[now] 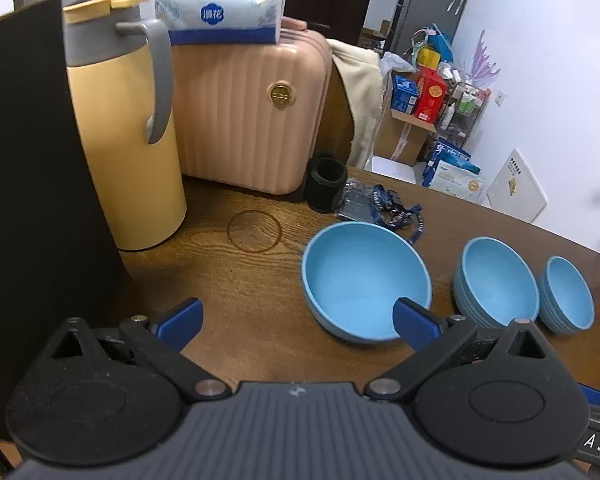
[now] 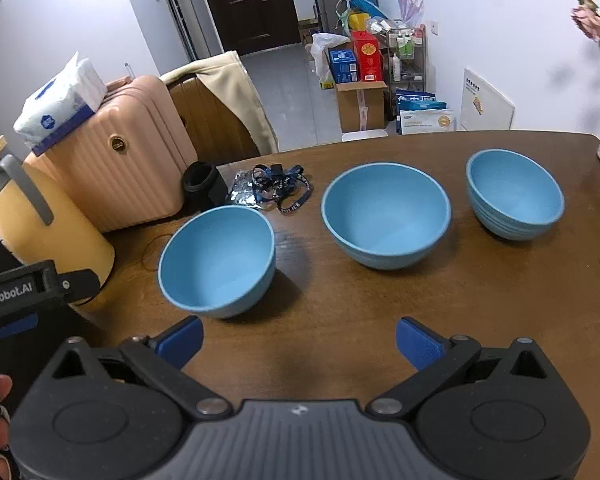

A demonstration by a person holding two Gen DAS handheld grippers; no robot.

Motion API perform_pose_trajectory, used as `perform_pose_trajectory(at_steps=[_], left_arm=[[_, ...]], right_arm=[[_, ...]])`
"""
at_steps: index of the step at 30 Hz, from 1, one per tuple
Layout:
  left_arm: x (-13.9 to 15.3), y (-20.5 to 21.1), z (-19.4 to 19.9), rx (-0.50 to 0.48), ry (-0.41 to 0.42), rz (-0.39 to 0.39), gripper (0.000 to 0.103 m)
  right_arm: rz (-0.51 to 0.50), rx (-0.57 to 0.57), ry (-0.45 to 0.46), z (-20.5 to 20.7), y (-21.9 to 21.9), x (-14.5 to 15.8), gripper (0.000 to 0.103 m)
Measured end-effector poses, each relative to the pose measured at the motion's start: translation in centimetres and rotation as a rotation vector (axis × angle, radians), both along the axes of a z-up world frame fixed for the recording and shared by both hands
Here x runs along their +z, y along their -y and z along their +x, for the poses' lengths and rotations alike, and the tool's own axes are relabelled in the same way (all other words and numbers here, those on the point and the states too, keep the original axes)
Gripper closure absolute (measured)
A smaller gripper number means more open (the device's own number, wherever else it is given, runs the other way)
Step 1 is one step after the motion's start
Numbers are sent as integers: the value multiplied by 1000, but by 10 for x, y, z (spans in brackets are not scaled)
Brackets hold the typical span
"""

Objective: Organize plates and bowls
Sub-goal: 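Close both tools on opposite rims of the nearest blue bowl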

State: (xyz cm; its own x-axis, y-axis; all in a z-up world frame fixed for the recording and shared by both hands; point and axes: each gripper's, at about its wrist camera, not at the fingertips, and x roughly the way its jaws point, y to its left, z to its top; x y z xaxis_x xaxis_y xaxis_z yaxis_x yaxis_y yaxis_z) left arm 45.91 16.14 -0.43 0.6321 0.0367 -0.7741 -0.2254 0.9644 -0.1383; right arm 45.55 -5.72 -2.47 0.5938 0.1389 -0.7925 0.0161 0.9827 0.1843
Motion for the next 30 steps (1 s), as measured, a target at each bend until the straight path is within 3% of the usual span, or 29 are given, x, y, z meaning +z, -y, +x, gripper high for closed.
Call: perform_pose_trajectory(at_steps=[13,22,30], left_arm=[[-41,-19,67,3,-75,-24,3],[-75,-26,98,17,-146,-54,22],[-99,-26,118,6,-189,-69,40]], right_arm=[[19,7,-61,78,-31,-32,20],[-16,12,-109,118,-42,-55,54],[-42,18,-140,140,-53,-74,70]])
